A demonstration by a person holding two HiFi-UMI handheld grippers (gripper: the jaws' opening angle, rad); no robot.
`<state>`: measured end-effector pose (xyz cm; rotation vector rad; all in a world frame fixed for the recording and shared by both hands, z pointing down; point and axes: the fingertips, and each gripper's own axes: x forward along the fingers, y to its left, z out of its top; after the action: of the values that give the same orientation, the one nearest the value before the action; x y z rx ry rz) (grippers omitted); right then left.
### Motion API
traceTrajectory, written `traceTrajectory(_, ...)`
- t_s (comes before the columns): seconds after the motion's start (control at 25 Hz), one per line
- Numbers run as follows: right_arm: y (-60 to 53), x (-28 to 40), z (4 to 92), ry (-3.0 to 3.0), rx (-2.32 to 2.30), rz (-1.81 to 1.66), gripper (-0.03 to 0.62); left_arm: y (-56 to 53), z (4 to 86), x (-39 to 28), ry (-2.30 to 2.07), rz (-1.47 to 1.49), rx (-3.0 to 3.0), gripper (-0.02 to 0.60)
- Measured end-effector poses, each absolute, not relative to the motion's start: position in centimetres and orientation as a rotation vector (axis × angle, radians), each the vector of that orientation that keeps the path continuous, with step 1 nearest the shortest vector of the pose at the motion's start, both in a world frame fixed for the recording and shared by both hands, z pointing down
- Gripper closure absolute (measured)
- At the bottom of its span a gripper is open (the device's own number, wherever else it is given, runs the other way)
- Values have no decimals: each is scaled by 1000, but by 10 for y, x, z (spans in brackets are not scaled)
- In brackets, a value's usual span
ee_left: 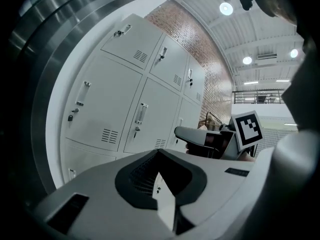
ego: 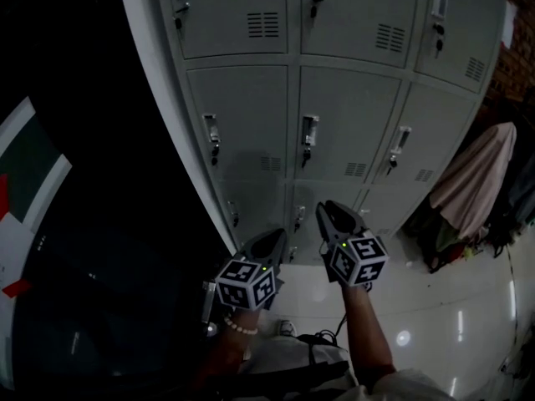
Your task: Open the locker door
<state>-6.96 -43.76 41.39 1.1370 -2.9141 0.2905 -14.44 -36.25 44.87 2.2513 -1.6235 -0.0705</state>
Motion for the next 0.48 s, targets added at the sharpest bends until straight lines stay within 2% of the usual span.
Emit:
traceTrajectory(0.08,-464,-80,415,-2899,1136,281,429,-382,447,-150,-1632,-76,2252,583)
traceTrajectory(0.16,-490,-92,415,-2890,1130,270,408,-401,445,-156,-1649,-77,2246,583)
traceTrajectory(0.48,-581,-143,404,-2860,1122,149,373,-451,447,-173,-1671,-99,2228,583)
